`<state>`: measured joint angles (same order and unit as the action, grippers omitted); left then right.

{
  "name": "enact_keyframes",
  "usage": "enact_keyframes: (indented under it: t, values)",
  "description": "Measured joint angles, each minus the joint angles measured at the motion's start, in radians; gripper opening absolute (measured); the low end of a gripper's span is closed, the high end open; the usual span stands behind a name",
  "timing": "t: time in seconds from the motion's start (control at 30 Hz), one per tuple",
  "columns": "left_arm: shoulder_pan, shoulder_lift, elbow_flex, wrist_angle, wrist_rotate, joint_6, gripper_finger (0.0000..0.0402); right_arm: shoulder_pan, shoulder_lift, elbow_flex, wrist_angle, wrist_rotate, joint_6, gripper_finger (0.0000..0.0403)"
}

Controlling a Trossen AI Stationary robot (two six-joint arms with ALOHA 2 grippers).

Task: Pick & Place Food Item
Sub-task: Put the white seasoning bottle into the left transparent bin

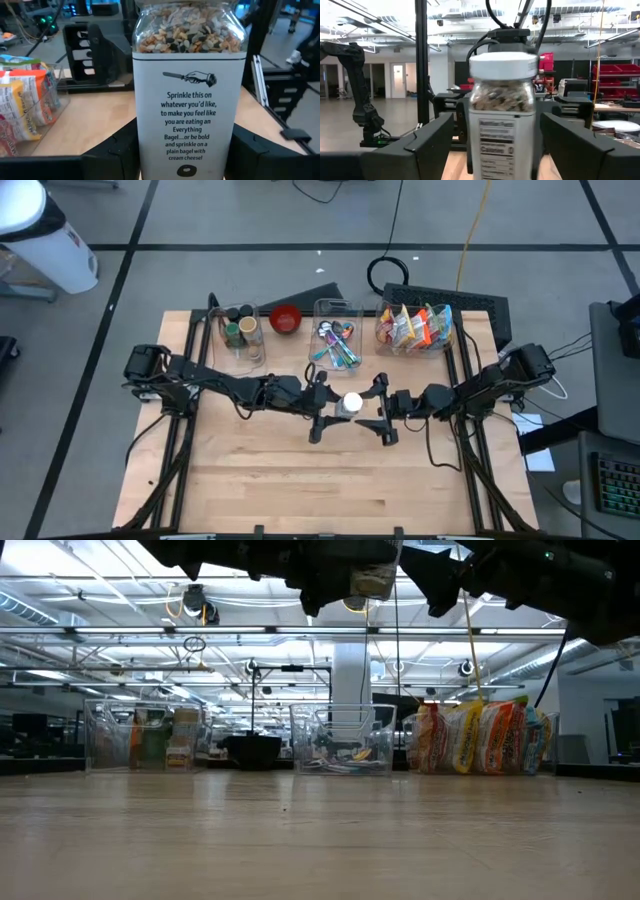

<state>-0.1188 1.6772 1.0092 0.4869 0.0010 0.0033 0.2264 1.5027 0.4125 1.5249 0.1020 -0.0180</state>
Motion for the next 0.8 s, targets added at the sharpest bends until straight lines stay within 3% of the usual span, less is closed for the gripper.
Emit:
enact_keyframes:
  t: [0.37,0.8]
  values:
    - [0.007,0.011,-0.002,0.049,0.004,-0.013,0.0204,-0.001,0.004,0.042,-0.077,0.002,-0.005,0.0281]
    - [0.019,0.016,-0.002,0.060,0.031,-0.014,0.0204,-0.016,0.004,0.042,-0.103,0.005,0.013,0.0219]
